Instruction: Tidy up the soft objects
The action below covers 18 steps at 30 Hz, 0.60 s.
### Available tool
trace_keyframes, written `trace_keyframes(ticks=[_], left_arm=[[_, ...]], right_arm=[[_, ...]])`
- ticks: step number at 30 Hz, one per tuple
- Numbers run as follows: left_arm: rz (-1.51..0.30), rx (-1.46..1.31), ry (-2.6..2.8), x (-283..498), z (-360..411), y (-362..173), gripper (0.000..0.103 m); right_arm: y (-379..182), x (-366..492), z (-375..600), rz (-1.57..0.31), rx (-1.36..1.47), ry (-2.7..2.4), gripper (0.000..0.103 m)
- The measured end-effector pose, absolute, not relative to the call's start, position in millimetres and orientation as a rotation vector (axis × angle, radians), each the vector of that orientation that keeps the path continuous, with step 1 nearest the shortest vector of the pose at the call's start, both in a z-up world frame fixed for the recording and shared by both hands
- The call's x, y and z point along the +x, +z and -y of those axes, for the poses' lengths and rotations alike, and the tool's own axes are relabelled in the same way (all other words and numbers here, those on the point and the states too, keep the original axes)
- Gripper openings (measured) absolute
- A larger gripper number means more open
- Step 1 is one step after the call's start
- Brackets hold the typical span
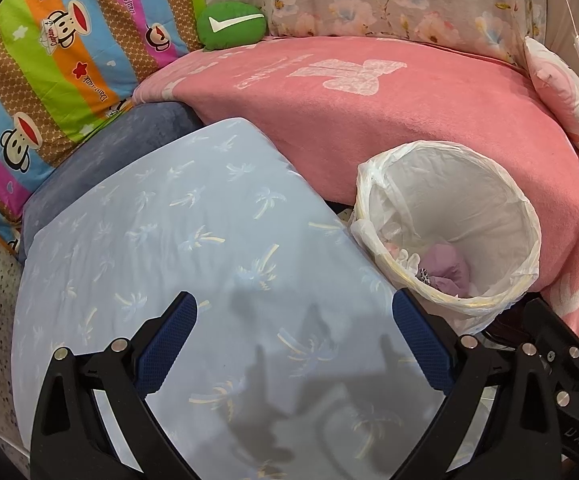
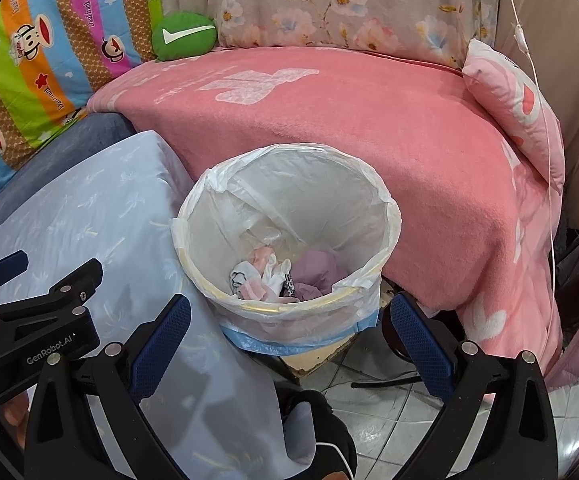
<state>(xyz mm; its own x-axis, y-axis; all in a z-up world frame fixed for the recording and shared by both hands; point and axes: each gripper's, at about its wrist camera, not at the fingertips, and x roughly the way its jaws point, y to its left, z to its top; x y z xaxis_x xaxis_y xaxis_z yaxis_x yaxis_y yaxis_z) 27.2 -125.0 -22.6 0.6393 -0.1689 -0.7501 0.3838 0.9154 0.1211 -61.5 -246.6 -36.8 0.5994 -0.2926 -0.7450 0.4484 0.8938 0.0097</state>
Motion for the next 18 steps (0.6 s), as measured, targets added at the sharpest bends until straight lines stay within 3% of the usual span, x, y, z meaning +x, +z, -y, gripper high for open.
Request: trace_keyframes(ticks=[18], left_arm=[[-0.815,0.283,-0.322,25.7,123.8,-21.5,0.094]], right_arm=[[-35.8,-62.7,247.4,-0.82,0.207,-0.433,0.098]])
